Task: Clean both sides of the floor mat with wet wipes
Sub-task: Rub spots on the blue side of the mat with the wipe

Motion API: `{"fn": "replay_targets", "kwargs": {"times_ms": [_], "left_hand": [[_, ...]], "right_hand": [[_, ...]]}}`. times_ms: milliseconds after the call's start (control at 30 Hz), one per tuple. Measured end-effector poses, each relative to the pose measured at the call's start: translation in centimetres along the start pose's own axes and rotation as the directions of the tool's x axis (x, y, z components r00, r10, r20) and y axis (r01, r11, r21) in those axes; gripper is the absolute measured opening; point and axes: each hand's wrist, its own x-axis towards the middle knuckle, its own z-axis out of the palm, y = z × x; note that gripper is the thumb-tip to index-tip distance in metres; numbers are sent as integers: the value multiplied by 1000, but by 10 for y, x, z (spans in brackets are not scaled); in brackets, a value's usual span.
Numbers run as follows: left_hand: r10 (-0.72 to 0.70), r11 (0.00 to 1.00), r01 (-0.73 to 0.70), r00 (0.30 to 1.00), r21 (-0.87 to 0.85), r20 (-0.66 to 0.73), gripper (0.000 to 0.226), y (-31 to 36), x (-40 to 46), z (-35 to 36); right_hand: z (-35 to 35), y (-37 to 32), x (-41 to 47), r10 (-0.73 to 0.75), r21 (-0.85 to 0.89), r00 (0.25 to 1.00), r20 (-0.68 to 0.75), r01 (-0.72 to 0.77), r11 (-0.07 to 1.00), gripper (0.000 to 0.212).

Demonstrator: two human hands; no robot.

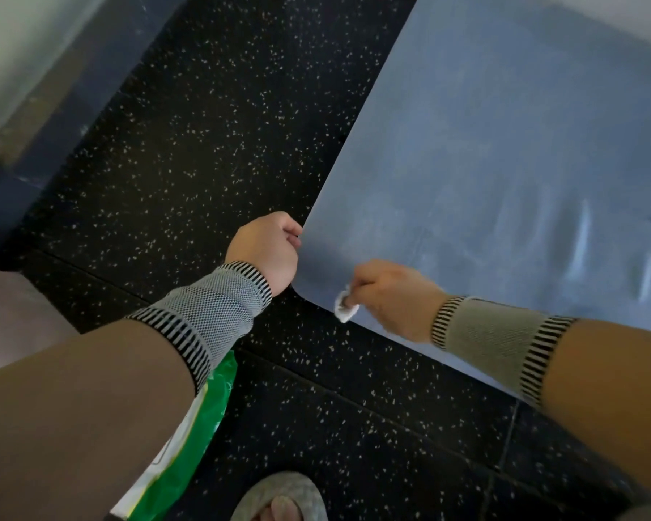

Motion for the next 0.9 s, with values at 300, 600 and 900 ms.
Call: {"fn": "replay_targets", "kwargs": {"times_ms": [300,600,900], "left_hand": [[81,995,-86,991,43,109,39,12,-2,3],[101,985,-119,985,126,138,45,11,-9,2],[103,982,-116,991,152,91,43,10,-15,2]], "right_hand": [[-14,37,57,447,136,865,-228,-426,894,28],[-19,46,63,334,32,909,-248,-337,941,35],[11,-1,-2,127,118,992,1,-126,985,36]]}}
